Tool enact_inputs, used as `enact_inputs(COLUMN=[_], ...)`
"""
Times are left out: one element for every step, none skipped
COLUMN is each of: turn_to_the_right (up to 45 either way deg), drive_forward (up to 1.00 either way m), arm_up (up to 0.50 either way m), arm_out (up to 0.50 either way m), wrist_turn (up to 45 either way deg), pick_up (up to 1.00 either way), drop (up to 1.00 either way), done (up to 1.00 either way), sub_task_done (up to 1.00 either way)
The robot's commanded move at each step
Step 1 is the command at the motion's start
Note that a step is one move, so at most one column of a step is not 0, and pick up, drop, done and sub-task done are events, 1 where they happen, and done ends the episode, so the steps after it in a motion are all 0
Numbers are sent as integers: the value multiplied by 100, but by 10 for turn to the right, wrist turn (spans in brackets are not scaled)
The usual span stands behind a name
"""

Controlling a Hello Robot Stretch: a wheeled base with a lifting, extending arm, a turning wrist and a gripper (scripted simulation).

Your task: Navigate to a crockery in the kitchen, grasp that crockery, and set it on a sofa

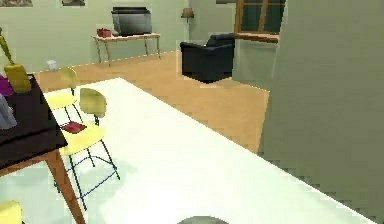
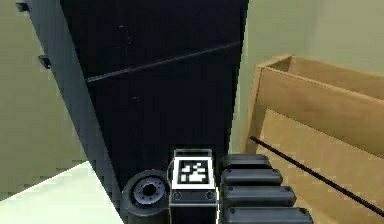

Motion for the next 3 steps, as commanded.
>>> enact_inputs(turn_to_the_right=[0, 0, -150], drive_forward=[100, 50, 0], arm_up=[0, 0, 0], arm_out=[0, 0, 0], wrist_turn=[0, 0, 0], pick_up=[0, 0, 0], drop=[0, 0, 0], done=[0, 0, 0], sub_task_done=[0, 0, 0])
